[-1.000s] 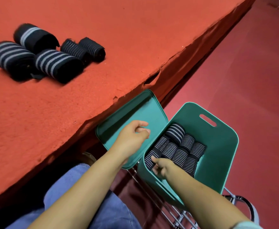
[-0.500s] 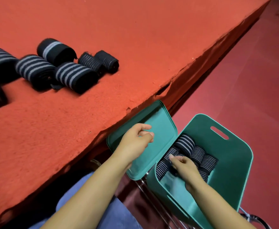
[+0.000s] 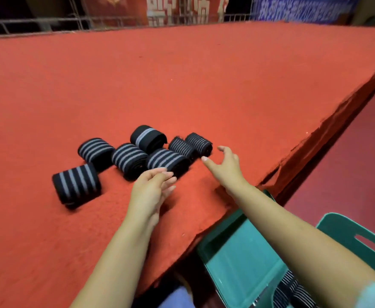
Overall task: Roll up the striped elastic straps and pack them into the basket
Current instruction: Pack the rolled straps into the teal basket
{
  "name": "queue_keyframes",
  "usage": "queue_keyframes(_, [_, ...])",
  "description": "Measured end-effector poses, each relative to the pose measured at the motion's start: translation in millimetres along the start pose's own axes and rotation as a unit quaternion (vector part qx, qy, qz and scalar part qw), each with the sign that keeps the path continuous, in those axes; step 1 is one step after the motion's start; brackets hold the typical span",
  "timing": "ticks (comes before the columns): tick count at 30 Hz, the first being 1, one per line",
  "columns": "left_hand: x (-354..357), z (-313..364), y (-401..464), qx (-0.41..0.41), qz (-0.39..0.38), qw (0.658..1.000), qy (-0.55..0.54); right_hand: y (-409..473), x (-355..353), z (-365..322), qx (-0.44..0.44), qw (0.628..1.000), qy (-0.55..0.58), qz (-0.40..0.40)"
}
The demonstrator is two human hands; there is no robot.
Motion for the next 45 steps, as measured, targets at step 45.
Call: queue_keyframes(45, [145.7, -32.7, 36.4, 0.005, -0.164, 0.974, 0.154, -23.3, -83.6, 45.2, 0.066, 0.941, 0.324, -0.072])
Point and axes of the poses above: each hand's wrist, its own y-axis towards the middle knuckle, its own x-axis out of the palm, z = x × y, the point moved 8 cm from there along y, towards the middle knuckle, and after that the axes turned 14 degrees about -y, right-handed, at the moved point
